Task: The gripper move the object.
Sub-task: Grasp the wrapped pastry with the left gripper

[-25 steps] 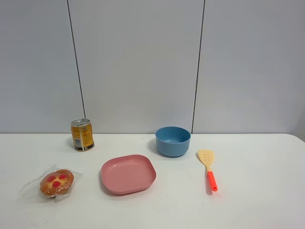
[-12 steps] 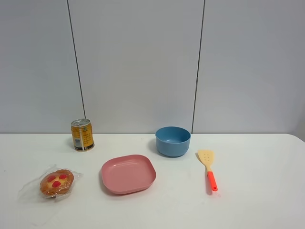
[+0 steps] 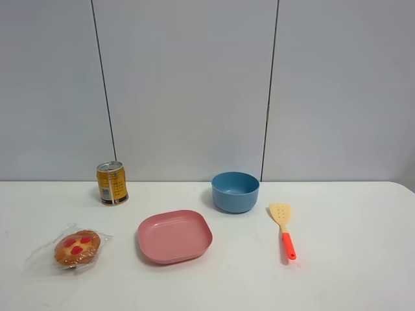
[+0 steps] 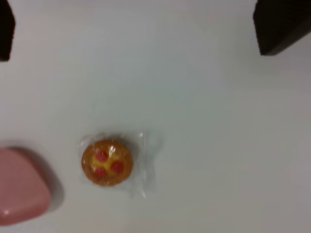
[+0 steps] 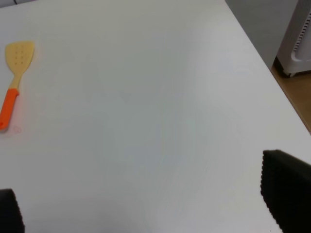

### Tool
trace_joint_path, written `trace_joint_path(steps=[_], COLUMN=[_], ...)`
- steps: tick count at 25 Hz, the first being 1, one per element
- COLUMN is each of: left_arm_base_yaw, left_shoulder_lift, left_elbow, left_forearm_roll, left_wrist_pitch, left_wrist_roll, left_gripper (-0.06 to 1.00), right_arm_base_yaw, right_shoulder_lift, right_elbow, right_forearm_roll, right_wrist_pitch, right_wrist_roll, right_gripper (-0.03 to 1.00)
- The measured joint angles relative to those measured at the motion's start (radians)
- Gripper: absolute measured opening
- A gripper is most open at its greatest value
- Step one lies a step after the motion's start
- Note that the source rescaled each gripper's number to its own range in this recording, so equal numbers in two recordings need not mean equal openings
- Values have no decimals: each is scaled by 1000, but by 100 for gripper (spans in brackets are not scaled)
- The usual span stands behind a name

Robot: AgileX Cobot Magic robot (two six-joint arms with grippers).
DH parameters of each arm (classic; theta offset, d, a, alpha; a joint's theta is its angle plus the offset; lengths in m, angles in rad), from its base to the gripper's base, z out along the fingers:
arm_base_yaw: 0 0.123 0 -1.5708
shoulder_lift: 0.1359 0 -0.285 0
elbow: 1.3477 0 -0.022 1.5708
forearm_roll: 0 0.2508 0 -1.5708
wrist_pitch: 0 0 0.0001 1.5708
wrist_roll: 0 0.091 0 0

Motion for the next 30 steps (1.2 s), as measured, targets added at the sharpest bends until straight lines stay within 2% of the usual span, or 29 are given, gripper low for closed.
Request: trace_joint_path(steps=[7,10,15,20,24,30], left_arm_base_yaw=[-11,-76,-269,-440,-506,-511], left_shoulder_lift=[282,395,585,808,959,1087], left_elbow=[-4,-4,-4,-4,-5,-5], left_forearm_roll=[-11,-11,-11,12,58,120], left_wrist_pitch=[-234,-354,-566,-731,-850,-943], left_wrist_roll=[106,110,109,109,109,109], left_gripper=[100,100,100,100,100,100], right_arm_base_yaw=[0,0,0,0,0,0], right_shoulder_lift=[0,0,0,0,0,0], right_elbow=[0,0,0,0,0,0], right_forearm_roll=[0,0,0,0,0,0], right_wrist_pitch=[0,0,0,0,0,0], right_wrist_roll=[0,0,0,0,0,0], right_gripper=[100,100,100,100,100,100])
